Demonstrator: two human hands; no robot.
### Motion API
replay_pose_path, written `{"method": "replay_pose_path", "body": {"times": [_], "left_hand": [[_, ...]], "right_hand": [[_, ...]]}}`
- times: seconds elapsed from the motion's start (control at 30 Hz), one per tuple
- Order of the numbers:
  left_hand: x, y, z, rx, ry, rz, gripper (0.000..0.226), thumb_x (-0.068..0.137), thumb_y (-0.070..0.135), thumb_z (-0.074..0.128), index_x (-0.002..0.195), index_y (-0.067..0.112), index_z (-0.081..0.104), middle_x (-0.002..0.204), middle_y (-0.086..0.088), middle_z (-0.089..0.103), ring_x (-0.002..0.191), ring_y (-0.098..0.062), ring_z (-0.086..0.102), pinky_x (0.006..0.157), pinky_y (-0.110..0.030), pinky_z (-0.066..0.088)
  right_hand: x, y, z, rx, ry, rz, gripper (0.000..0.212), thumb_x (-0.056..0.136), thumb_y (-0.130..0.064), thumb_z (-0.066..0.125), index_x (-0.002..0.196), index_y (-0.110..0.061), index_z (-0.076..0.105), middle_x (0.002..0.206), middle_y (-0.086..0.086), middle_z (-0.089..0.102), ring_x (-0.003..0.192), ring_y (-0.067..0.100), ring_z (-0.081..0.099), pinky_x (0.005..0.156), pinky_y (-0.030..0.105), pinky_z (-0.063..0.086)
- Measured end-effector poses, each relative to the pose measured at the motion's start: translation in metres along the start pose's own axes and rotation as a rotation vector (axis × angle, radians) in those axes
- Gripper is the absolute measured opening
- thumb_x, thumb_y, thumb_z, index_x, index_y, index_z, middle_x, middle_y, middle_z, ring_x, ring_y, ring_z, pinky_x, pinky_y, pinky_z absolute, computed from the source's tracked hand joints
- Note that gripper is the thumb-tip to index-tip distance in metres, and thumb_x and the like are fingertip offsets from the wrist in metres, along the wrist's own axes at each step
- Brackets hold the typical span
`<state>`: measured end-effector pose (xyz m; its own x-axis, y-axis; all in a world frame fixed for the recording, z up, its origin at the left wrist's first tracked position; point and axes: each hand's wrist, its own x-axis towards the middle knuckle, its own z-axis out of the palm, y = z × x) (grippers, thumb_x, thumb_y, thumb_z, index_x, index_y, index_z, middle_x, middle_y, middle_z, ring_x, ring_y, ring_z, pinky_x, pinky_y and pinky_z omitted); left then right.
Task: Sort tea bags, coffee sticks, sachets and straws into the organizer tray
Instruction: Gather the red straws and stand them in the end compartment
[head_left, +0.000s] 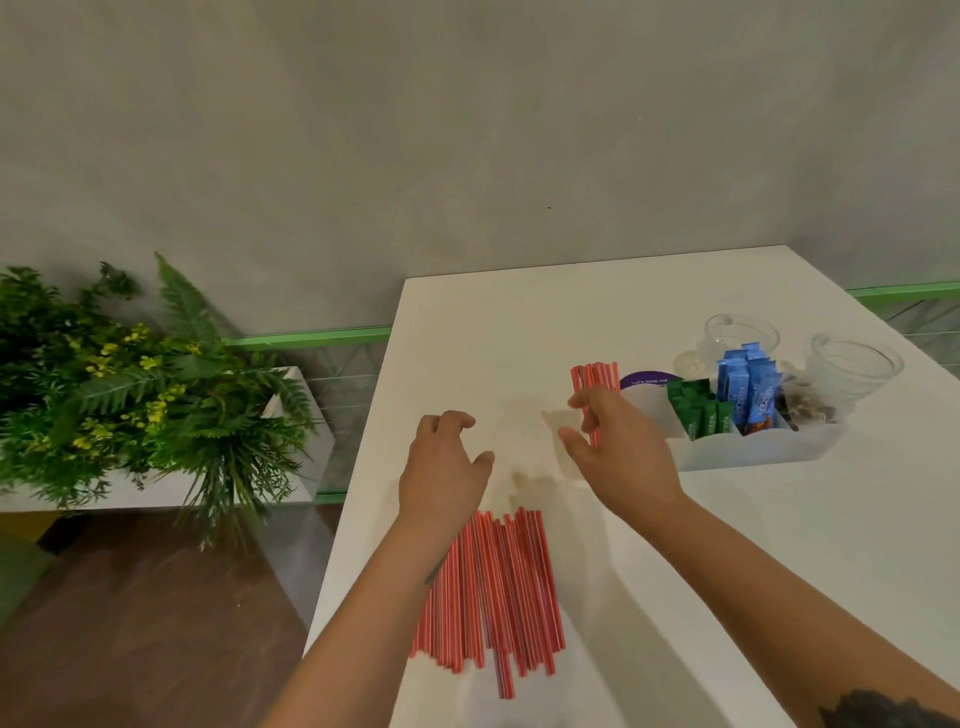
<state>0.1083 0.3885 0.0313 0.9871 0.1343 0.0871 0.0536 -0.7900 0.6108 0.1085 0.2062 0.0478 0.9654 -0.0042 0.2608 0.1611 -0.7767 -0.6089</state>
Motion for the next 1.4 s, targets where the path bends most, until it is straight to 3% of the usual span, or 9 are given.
{"method": "replay_pose_path", "body": {"times": [0.2, 0.4, 0.6, 0.8, 0.9, 1.03, 1.23, 1.33, 1.4], "left_hand": [[-0.024, -0.034, -0.013, 0.074, -0.097, -0.119, 0.041, 0.086, 0.031, 0.061, 0.122, 0.017, 0.047, 0.124, -0.004, 0.044, 0.105, -0.022, 0.054, 0.086, -0.032, 0.045], [-0.045, -0.057, -0.016, 0.182, -0.246, -0.26, 0.056, 0.084, 0.046, 0.062, 0.12, 0.008, 0.044, 0.121, -0.01, 0.047, 0.104, -0.027, 0.056, 0.085, -0.035, 0.046], [-0.054, -0.071, -0.01, 0.231, -0.301, -0.31, 0.064, 0.077, 0.052, 0.069, 0.115, 0.007, 0.046, 0.114, -0.01, 0.057, 0.103, -0.027, 0.059, 0.077, -0.033, 0.046], [-0.047, -0.072, -0.007, 0.23, -0.379, -0.292, 0.041, 0.081, 0.047, 0.068, 0.075, 0.009, 0.051, 0.082, -0.01, 0.064, 0.089, -0.026, 0.066, 0.062, -0.027, 0.04], [-0.047, -0.07, -0.009, 0.262, -0.382, -0.277, 0.043, 0.085, 0.042, 0.063, 0.06, 0.014, 0.043, 0.063, 0.0, 0.051, 0.09, -0.025, 0.066, 0.062, -0.026, 0.039], [-0.045, -0.069, -0.01, 0.29, -0.368, -0.242, 0.033, 0.089, 0.037, 0.059, 0.07, 0.012, 0.049, 0.084, -0.007, 0.065, 0.091, -0.025, 0.065, 0.064, -0.025, 0.04], [-0.043, -0.07, -0.01, 0.248, -0.369, -0.309, 0.032, 0.09, 0.02, 0.05, 0.059, 0.016, 0.043, 0.062, 0.003, 0.045, 0.068, -0.017, 0.05, 0.044, -0.021, 0.027], [-0.042, -0.069, -0.012, 0.217, -0.382, -0.322, 0.03, 0.092, 0.02, 0.045, 0.062, 0.015, 0.043, 0.067, 0.001, 0.048, 0.073, -0.018, 0.049, 0.052, -0.024, 0.032], [-0.04, -0.069, -0.015, 0.144, -0.376, -0.337, 0.022, 0.093, 0.019, 0.043, 0.077, 0.008, 0.053, 0.084, -0.007, 0.059, 0.079, -0.021, 0.05, 0.064, -0.026, 0.038]], "right_hand": [[-0.034, -0.015, 0.025, -0.064, -0.154, 0.06, 0.027, 0.091, -0.038, 0.053, 0.113, -0.023, 0.05, 0.098, -0.006, 0.057, 0.077, 0.012, 0.056, 0.07, 0.03, 0.047], [-0.063, -0.022, 0.052, -0.209, -0.329, 0.148, 0.032, 0.092, -0.05, 0.044, 0.098, -0.019, 0.049, 0.086, -0.003, 0.056, 0.079, 0.018, 0.058, 0.066, 0.029, 0.042], [-0.083, -0.024, 0.077, -0.37, -0.418, 0.218, 0.068, 0.086, -0.067, 0.04, 0.131, -0.016, 0.037, 0.122, 0.005, 0.053, 0.108, 0.024, 0.057, 0.086, 0.036, 0.047], [-0.084, -0.026, 0.086, -0.417, -0.387, 0.165, 0.043, 0.097, -0.045, 0.035, 0.128, -0.016, 0.039, 0.116, 0.003, 0.053, 0.099, 0.021, 0.059, 0.082, 0.033, 0.049], [-0.084, -0.025, 0.09, -0.509, -0.396, 0.102, 0.032, 0.096, -0.03, 0.04, 0.123, -0.014, 0.043, 0.111, 0.004, 0.053, 0.091, 0.02, 0.059, 0.071, 0.03, 0.046], [-0.082, -0.024, 0.092, -0.582, -0.399, 0.087, 0.029, 0.092, -0.019, 0.045, 0.121, -0.013, 0.042, 0.104, 0.002, 0.055, 0.083, 0.017, 0.059, 0.066, 0.028, 0.043], [-0.076, -0.022, 0.093, -0.575, -0.395, 0.118, 0.019, 0.095, -0.017, 0.036, 0.109, -0.015, 0.048, 0.099, 0.0, 0.058, 0.081, 0.016, 0.061, 0.067, 0.027, 0.043], [-0.074, -0.022, 0.088, -0.559, -0.408, 0.124, 0.016, 0.094, -0.015, 0.037, 0.106, -0.014, 0.048, 0.099, 0.001, 0.059, 0.082, 0.017, 0.062, 0.065, 0.027, 0.041], [-0.072, -0.022, 0.084, -0.552, -0.416, 0.116, 0.014, 0.095, -0.014, 0.037, 0.104, -0.013, 0.048, 0.099, 0.001, 0.059, 0.081, 0.018, 0.061, 0.065, 0.027, 0.04]]}}
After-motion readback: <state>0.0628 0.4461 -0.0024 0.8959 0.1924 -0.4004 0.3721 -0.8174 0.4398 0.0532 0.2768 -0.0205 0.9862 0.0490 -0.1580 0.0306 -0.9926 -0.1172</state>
